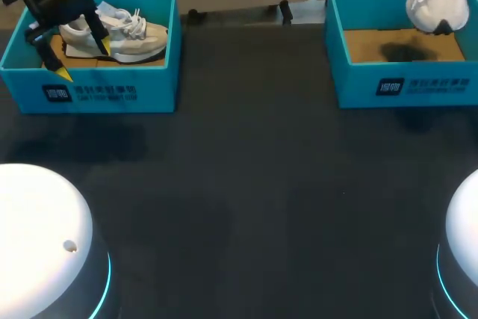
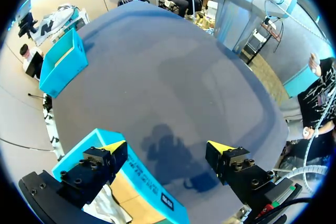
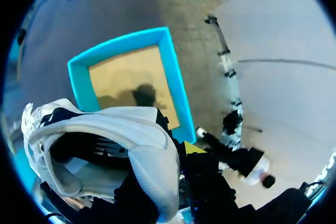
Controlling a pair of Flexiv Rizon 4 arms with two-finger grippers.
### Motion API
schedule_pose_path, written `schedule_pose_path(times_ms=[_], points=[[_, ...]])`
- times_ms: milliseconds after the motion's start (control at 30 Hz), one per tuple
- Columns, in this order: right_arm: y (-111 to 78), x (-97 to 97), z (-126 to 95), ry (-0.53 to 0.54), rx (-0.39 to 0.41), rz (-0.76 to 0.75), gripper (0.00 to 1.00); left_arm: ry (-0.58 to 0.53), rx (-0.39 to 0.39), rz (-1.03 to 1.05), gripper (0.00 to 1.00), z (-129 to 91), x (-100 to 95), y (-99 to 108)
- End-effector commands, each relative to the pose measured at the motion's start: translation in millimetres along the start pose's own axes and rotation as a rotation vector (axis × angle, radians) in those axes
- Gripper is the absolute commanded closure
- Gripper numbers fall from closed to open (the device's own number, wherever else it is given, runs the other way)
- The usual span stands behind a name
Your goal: Take the shoe out of the shoebox, open the shoe tongue, remove and reinsert the insole, then place the shoe into the shoebox
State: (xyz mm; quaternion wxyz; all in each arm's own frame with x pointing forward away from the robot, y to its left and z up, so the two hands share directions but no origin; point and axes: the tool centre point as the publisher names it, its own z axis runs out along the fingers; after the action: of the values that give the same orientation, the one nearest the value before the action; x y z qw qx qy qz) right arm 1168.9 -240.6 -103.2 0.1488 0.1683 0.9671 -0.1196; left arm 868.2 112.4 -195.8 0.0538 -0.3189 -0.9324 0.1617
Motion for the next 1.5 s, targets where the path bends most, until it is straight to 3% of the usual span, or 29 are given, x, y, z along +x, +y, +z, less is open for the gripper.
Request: schedule_pose_path(times_ms=[33, 267, 700, 900, 1400, 1500], points=[[-10.2, 9.6, 2.8, 0.064, 0.068, 0.369, 1.0, 0.0, -0.003, 0.001, 0.0, 0.1, 0.7, 0.1], [-35.7, 43.9, 9.9, 0.161, 0.097, 0.733, 1.0, 0.0, -0.003, 0.001, 0.0, 0.1, 0.7, 0.1], [-35.7, 43.9, 9.9, 0.161, 0.097, 0.733, 1.0, 0.0, -0.003, 0.001, 0.0, 0.1, 0.7, 0.1], [-49.5, 48.4, 27.8, 0.206, 0.095, 0.926, 1.0, 0.0, -0.003, 0.001, 0.0, 0.1, 0.7, 0.1], [-62.0, 72.3, 52.7, 0.19, 0.117, 1.069, 1.0, 0.0, -0.003, 0.001, 0.0, 0.1, 0.7, 0.1], [-69.1, 78.5, 59.3, 0.202, 0.152, 1.137, 1.0, 0.0, -0.003, 0.001, 0.0, 0.1, 0.7, 0.1]])
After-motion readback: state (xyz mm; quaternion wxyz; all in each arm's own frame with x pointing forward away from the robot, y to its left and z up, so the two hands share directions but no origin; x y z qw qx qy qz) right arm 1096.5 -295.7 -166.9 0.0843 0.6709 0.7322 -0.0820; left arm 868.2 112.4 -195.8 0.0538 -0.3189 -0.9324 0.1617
